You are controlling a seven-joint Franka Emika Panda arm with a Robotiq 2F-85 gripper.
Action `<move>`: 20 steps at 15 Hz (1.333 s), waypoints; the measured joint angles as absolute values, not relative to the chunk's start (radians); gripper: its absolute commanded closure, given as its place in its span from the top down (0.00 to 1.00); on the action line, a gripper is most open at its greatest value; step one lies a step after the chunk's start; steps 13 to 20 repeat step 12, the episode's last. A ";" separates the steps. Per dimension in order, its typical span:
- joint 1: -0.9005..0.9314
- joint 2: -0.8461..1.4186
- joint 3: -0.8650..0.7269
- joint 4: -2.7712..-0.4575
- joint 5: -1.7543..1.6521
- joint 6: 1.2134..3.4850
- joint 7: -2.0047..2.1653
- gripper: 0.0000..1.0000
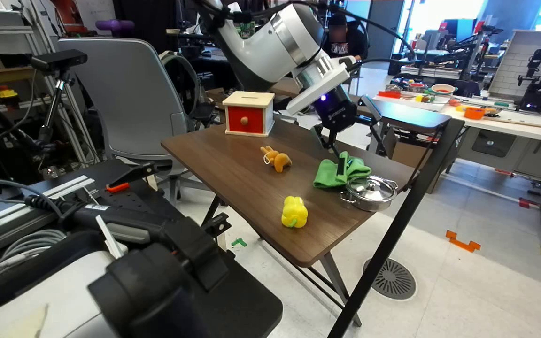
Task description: Fold the green towel
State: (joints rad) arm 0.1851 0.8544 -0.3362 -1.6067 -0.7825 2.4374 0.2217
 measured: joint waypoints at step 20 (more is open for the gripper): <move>0.128 0.710 -0.293 -1.671 -0.782 2.437 0.194 1.00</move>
